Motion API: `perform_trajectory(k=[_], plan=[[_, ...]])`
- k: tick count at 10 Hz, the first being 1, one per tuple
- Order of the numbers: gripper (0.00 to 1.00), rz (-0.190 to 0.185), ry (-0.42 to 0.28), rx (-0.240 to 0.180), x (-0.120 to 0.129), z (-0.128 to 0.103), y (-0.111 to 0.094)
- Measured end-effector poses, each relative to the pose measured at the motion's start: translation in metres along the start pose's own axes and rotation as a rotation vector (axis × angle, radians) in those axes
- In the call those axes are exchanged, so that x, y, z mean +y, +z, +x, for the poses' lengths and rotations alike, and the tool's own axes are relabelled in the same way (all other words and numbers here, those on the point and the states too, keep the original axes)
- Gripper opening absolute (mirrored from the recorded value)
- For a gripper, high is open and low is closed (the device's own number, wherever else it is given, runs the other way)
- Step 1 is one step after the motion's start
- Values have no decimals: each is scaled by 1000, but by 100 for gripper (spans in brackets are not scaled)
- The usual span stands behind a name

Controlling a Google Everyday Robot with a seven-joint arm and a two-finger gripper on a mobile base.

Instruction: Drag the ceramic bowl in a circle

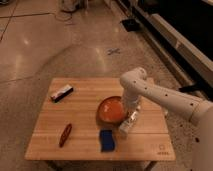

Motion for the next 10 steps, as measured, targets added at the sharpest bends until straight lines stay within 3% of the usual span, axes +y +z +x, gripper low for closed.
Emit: perform_trajectory(k=[1, 3, 4, 7, 10], plan=[[0, -2, -43, -26, -4, -23, 2], [0, 9, -79, -50, -21, -45, 3], [0, 30, -95, -61, -42, -56, 4], [0, 87, -84, -70, -101, -62, -1], [0, 124, -63, -53, -155, -49, -6]])
